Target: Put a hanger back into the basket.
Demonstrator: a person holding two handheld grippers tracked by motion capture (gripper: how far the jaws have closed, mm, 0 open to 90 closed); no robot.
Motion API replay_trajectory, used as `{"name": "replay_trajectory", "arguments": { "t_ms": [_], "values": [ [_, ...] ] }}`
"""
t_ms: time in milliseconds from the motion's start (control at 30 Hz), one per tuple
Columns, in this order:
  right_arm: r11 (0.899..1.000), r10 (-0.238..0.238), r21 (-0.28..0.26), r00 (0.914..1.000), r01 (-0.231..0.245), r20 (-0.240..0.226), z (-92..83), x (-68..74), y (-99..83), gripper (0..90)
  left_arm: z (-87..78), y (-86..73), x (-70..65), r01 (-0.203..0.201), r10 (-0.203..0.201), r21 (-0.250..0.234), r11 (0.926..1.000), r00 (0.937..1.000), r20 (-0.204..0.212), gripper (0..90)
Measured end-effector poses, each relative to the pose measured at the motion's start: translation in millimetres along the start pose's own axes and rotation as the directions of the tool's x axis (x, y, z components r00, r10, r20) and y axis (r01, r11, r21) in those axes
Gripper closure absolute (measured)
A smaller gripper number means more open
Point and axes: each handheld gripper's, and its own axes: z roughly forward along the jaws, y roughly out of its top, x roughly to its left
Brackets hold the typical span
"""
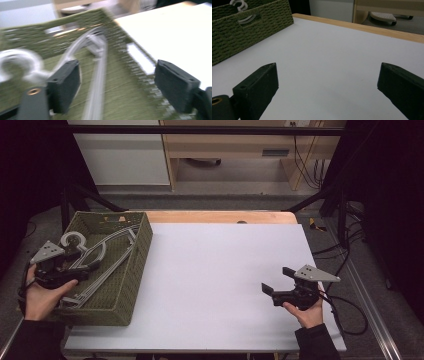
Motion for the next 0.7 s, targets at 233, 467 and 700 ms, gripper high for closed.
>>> {"name": "replay_trajectory", "arguments": {
  "t_ms": [233,467,700],
  "values": [
    [1.000,0.011,-0.018,0.9999,-0.011,0.002,0.1,-0.5,-0.4,3.5,5.9,-4.4,-40.9,-0.014,0.020,-0.052,0.9985,0.9942,0.106,7.6],
    [0.999,0.014,-0.040,0.9999,-0.014,0.000,-2.4,-0.4,-0.4,3.2,12.3,-13.1,-70.8,-0.053,0.066,-0.077,0.9956,0.9821,0.177,6.1],
    [0.999,0.002,-0.054,0.9999,-0.002,-0.012,-5.7,-1.0,-0.7,3.3,23.3,-24.7,-84.2,-0.085,0.099,-0.069,0.9940,0.9687,0.228,5.6]
  ]
}}
